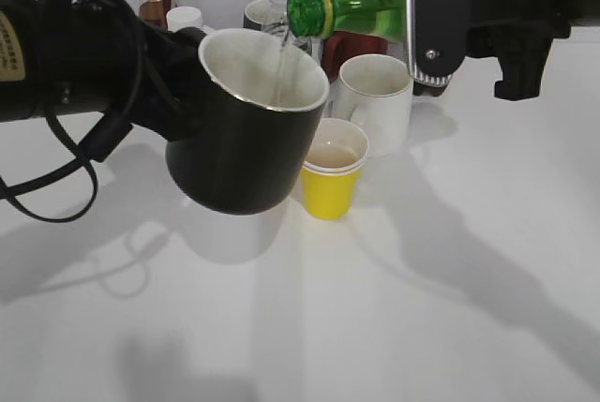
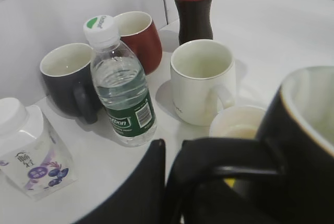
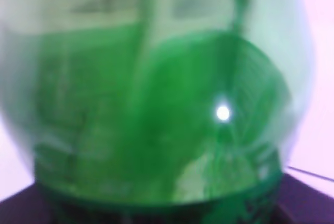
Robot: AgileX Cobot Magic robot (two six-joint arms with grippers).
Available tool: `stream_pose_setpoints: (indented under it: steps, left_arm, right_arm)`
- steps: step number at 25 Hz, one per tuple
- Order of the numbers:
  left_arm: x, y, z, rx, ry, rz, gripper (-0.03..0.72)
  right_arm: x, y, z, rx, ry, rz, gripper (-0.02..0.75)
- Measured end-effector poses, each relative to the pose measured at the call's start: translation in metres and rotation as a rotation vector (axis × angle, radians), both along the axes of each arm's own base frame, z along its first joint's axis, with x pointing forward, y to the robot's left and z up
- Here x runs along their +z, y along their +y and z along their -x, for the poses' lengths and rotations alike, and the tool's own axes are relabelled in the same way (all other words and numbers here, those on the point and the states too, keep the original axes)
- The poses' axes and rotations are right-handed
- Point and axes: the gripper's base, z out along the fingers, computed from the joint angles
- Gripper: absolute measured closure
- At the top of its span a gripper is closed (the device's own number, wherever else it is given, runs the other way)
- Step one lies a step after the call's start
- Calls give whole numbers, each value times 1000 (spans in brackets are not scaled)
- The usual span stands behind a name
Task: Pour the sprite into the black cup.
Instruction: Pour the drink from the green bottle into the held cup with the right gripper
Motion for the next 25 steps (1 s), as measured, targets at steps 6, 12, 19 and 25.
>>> stream_pose_setpoints:
  steps: [6,12,19,25]
  left_arm:
    - [-1,-1,0,-3,3,-3,628]
    - [-1,-7,6,-32,7,-7,628]
    - [-2,-7,6,-31,9,-9,628]
    - [-2,-7,6,-30,10,-11,628]
  right_arm:
    - [1,1,-1,24,-29,24,329]
    - [3,1,-1,46,-71,73,329]
    - [5,1,-2,64,-109,119,329]
    - [7,1,-3,90,-159,175,329]
